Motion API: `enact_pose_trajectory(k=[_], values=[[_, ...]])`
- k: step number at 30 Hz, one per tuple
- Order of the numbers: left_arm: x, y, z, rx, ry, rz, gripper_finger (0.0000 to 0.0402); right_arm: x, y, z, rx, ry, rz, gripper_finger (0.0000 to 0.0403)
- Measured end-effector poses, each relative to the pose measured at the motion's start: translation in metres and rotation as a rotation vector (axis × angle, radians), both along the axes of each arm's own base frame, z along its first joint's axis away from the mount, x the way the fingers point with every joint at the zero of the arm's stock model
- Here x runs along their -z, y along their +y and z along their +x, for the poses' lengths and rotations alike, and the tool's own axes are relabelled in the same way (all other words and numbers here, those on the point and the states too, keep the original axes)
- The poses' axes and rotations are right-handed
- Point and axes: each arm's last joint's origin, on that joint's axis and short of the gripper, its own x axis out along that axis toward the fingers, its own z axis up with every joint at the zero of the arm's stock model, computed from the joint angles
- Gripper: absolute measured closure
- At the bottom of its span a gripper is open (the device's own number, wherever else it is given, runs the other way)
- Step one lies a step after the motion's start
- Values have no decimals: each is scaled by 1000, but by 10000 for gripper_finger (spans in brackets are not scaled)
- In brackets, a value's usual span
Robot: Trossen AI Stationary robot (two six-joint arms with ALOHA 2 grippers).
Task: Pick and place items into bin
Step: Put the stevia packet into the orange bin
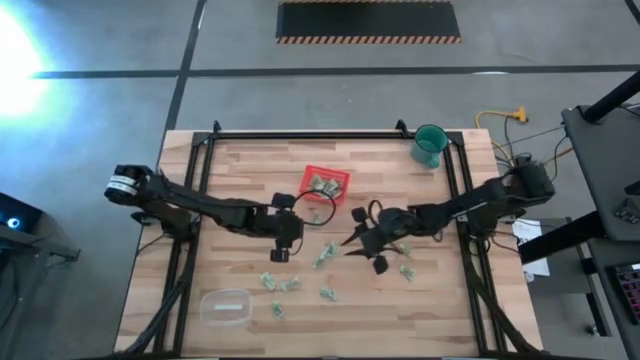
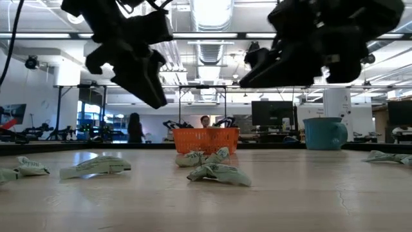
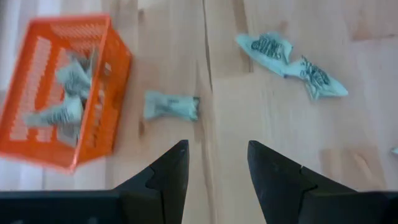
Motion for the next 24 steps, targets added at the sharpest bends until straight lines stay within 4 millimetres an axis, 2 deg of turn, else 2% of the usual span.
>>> enact_pose_trajectory(k=[6,11,18,24], values=[[-5,-4,-14,-96,30,-74,253,17,-2,30,9,154,-44,261],[-6,-12,-25,-104,19,-106,253,28,-11,43,42,268,-56,230],[-8,-19,-35,-107,-30,-138,253,32,-19,48,55,302,-40,185],[-9,-18,-41,-147,-40,-150,253,37,-17,51,6,293,-5,166]])
